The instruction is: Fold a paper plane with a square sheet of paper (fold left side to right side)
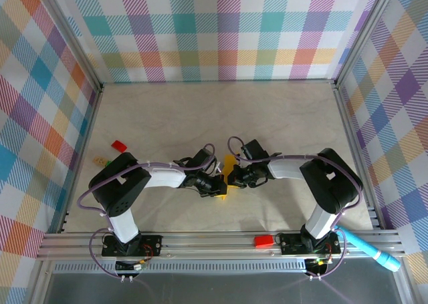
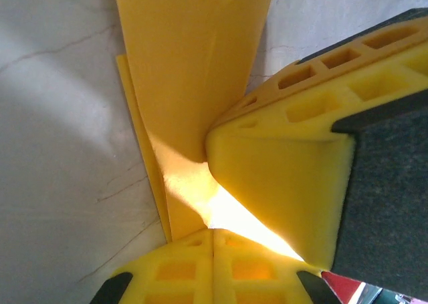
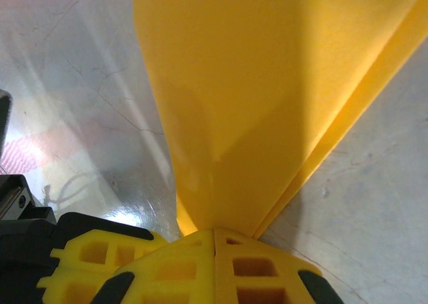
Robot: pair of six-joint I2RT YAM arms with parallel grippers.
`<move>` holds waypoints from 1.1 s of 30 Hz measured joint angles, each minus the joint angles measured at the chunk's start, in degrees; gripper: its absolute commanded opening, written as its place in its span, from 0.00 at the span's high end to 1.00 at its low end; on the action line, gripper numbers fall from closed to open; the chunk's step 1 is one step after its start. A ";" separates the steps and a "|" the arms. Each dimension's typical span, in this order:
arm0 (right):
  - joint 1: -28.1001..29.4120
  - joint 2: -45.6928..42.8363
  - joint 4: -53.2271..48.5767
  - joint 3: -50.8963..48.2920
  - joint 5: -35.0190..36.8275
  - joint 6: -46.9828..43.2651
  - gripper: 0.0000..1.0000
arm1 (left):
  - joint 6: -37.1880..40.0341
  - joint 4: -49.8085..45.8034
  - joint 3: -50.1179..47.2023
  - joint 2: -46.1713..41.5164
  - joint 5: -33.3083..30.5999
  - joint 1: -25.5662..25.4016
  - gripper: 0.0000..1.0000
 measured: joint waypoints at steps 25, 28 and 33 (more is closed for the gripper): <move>-9.22 4.96 -4.17 7.69 0.85 -6.21 1.00 | -1.77 2.67 -2.03 -0.96 -1.03 -0.33 1.00; -9.84 5.14 -4.50 8.55 1.77 -6.93 1.00 | -2.12 2.67 -2.32 -1.22 -0.94 -0.37 1.00; -10.16 3.08 -5.46 8.61 2.82 -7.34 0.97 | -2.84 2.56 -2.10 -1.33 -0.98 -0.50 0.95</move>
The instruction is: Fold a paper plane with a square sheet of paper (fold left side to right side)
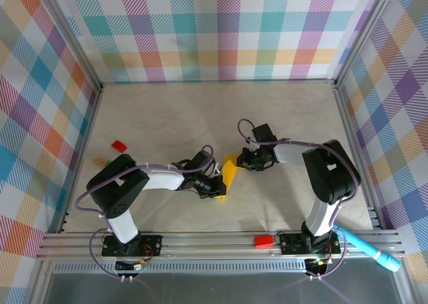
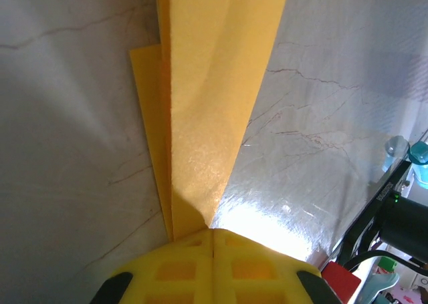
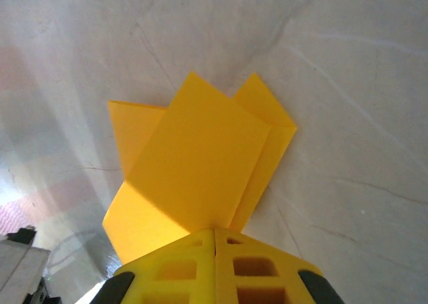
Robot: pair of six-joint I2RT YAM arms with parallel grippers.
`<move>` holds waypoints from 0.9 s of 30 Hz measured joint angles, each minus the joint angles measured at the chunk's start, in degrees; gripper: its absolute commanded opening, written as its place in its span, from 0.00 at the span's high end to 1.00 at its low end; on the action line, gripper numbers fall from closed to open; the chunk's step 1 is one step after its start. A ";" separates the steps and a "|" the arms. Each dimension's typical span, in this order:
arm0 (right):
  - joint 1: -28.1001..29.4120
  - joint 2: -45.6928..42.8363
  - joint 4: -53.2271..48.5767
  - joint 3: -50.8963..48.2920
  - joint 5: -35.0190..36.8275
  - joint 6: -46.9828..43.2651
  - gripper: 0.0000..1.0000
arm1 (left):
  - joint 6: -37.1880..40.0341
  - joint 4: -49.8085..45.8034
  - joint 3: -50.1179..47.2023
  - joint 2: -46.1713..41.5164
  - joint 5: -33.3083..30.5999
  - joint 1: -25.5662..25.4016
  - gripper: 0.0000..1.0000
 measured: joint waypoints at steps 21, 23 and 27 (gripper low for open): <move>4.79 -13.68 -21.22 4.22 12.52 -0.81 0.23 | 4.85 -3.30 -2.54 -23.04 -14.03 4.35 0.61; 7.69 -11.54 -22.91 7.72 14.64 -0.57 0.23 | 5.29 -4.42 -4.37 -25.62 -16.90 5.66 0.57; 12.96 -4.96 -25.51 14.71 18.67 -0.24 0.23 | 5.73 -6.97 -6.58 -28.98 -20.94 7.28 0.55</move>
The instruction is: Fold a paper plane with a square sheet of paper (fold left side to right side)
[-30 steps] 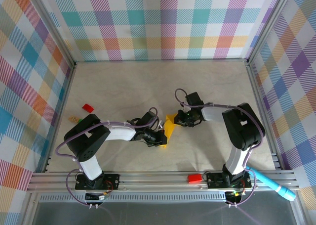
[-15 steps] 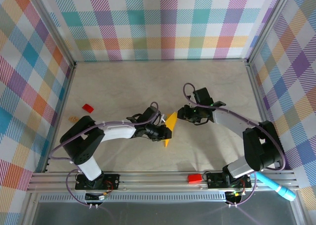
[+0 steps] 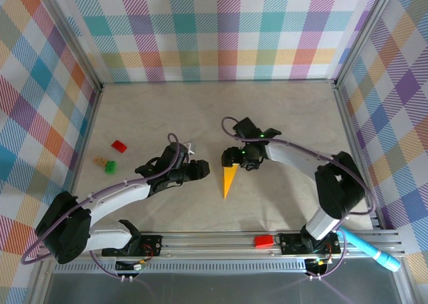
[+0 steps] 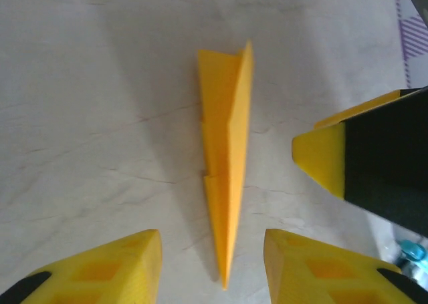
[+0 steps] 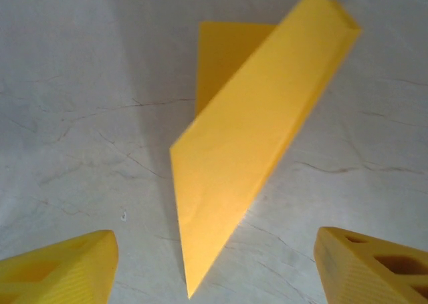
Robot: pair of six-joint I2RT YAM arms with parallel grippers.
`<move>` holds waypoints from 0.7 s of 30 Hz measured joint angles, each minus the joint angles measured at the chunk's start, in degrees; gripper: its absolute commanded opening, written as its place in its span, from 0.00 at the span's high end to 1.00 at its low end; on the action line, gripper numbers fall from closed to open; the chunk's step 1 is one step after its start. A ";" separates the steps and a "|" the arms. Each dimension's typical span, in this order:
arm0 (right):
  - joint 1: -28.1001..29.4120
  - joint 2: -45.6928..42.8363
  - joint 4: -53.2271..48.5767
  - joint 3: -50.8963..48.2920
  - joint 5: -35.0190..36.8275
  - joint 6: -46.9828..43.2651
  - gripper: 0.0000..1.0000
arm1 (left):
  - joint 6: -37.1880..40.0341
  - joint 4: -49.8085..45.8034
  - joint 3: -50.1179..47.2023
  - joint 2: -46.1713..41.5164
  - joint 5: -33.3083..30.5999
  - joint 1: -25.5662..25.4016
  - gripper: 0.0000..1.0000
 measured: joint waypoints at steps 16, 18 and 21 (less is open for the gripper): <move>4.00 14.32 -7.41 11.23 8.96 -0.94 0.59 | 1.70 -3.65 -0.26 -3.56 -3.17 3.43 0.53; 4.00 14.32 -7.61 11.21 9.22 -0.96 0.70 | 2.73 -5.22 -0.15 -4.24 -3.63 3.52 0.53; 4.00 13.94 -7.41 10.80 9.51 -0.87 0.87 | 5.11 -8.83 1.70 -5.07 -4.68 3.52 0.52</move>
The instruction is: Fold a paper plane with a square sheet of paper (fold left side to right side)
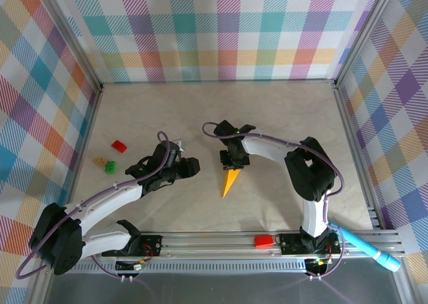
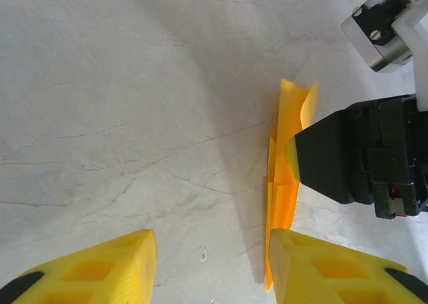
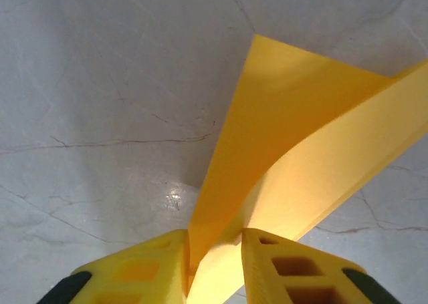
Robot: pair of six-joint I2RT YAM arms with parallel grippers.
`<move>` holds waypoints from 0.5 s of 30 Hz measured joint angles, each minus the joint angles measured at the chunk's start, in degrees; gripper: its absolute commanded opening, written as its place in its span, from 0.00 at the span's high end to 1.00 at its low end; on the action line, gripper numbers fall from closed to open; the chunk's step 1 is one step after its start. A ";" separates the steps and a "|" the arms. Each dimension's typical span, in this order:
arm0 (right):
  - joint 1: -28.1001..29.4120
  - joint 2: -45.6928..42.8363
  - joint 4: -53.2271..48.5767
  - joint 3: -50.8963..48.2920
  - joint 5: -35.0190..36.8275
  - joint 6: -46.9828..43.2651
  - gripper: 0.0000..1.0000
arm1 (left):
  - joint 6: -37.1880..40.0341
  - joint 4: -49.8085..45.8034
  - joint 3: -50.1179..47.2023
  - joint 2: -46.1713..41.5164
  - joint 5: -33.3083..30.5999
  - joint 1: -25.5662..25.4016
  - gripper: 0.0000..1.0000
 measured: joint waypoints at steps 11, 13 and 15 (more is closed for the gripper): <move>-1.95 -13.90 3.50 -9.53 -0.26 0.98 1.00 | 14.86 -8.59 12.72 -5.14 -4.81 0.74 0.30; -3.52 -17.75 5.46 -12.35 -1.46 1.16 1.00 | 17.99 -8.90 14.34 -5.44 -5.33 0.87 0.26; -5.86 -22.18 8.37 -16.04 -3.78 1.18 1.00 | 22.03 -9.05 15.85 -5.44 -5.33 1.05 0.20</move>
